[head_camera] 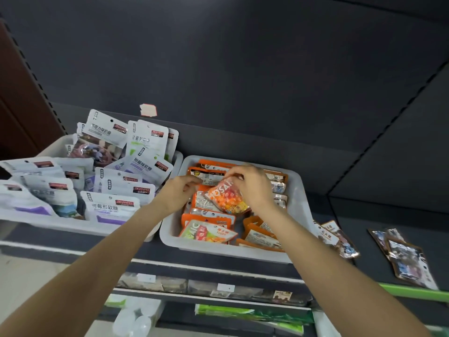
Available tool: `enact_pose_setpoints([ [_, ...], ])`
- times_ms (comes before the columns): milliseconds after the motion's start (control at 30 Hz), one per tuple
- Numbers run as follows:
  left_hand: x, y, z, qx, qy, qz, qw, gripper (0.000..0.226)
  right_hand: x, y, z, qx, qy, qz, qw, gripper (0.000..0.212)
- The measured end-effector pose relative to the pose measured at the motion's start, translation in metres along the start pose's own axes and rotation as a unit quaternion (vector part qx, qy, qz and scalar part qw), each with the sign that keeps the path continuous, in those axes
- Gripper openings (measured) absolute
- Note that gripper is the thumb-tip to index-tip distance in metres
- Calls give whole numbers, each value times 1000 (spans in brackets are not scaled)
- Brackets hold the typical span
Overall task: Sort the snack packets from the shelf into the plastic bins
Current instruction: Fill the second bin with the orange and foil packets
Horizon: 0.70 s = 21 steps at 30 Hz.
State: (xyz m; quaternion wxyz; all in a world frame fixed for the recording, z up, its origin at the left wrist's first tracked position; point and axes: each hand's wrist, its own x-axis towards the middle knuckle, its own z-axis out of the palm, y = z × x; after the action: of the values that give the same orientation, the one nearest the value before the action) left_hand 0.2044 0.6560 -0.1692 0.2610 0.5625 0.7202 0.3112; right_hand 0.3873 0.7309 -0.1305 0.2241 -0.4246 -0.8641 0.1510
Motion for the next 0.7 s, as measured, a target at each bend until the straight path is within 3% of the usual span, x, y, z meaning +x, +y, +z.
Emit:
enact_pose_setpoints([
  [133,-5,-1,0,-60,-14,-20,998,29,4,-12,27,-18,-52,-28,998,17],
  [267,-4,-3,3,-69,-19,-23,997,30,6,-16,33,64,-110,-5,992,38],
  [400,-3,-6,5,-83,-24,-32,996,33,0,9,21,-8,-63,67,996,38],
  [500,-4,-7,5,-88,-21,-36,995,33,-5,20,28,-70,-97,110,987,38],
  [700,-5,-4,4,-84,-23,-43,995,35,-8,3,44,-94,-39,88,991,24],
])
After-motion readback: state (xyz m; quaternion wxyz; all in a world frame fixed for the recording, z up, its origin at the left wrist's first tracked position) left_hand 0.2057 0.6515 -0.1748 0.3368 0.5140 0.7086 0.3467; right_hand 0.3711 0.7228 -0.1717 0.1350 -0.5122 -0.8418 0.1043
